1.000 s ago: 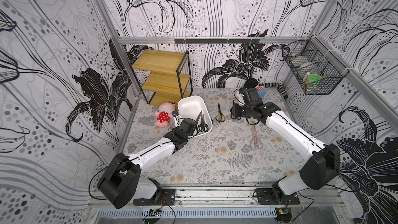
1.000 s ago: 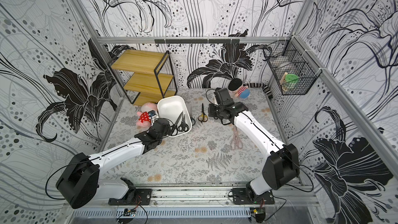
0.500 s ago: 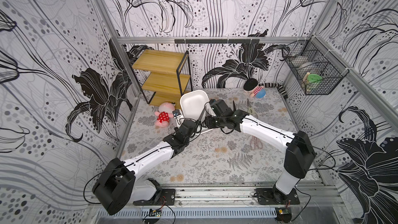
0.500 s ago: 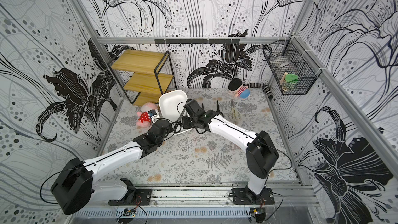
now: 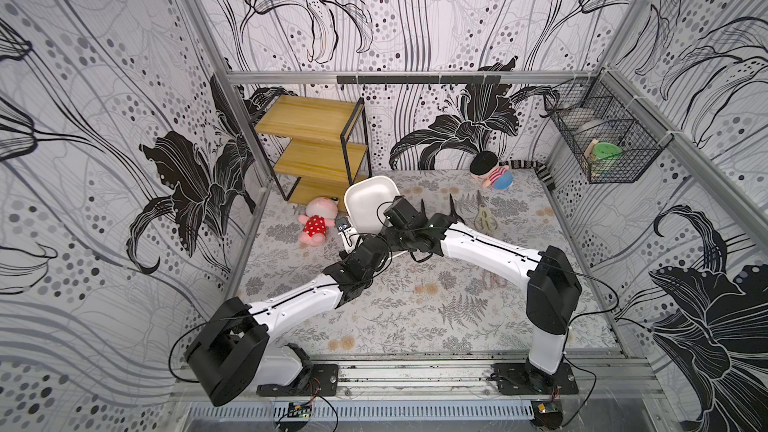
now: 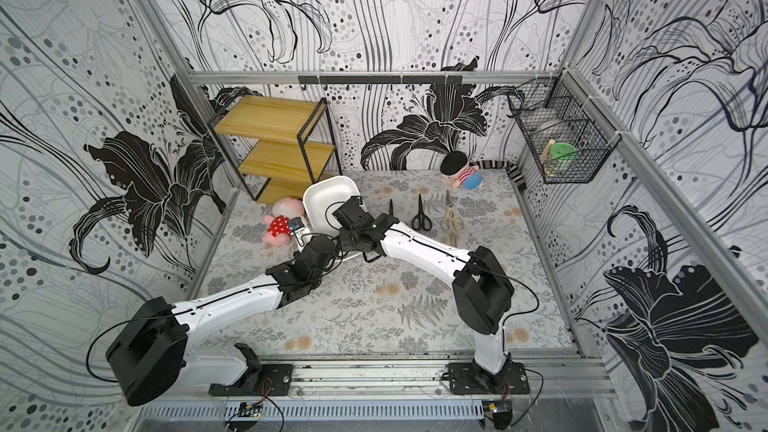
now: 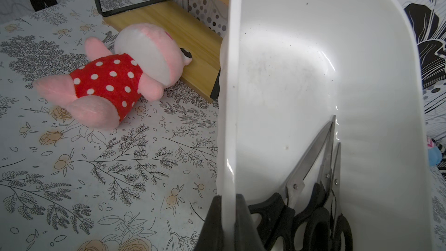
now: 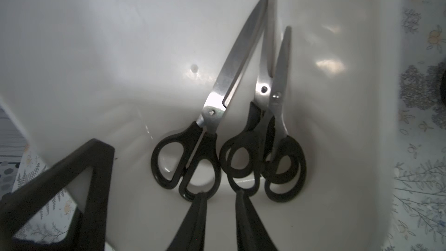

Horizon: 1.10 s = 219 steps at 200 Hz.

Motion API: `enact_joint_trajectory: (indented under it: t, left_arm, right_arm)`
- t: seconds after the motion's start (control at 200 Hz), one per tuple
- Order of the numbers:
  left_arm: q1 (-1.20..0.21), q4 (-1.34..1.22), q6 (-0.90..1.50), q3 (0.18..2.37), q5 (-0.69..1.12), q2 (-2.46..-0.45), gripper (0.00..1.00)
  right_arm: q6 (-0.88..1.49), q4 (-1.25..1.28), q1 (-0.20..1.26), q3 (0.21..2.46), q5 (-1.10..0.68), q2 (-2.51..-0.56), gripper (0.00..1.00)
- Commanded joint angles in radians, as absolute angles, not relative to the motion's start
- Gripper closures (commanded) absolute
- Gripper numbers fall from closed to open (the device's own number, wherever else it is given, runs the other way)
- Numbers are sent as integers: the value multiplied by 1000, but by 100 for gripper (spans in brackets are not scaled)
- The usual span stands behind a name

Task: Take the scissors out of the storage box
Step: Pick up the scissors from the storage box.

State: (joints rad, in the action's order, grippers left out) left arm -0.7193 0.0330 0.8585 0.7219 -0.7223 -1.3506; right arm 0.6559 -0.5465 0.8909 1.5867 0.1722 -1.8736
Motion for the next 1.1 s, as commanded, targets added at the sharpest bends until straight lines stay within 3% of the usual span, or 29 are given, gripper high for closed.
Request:
enact_joint_trajectory:
  t: [0.0,0.761,1.091]
  left_arm:
    - [-726,20,909,769,-766,-1364,100]
    - [-727,29,895,767,-772,-1324,100]
    - [-727,20,904,755,-747,-1294,100]
  right_arm:
    - [681,-600,891,1589,227,-1853,73]
    - [673,-682,891,1680,285,-2019,69]
    - [655,-583,889,1657,260,-2054,68]
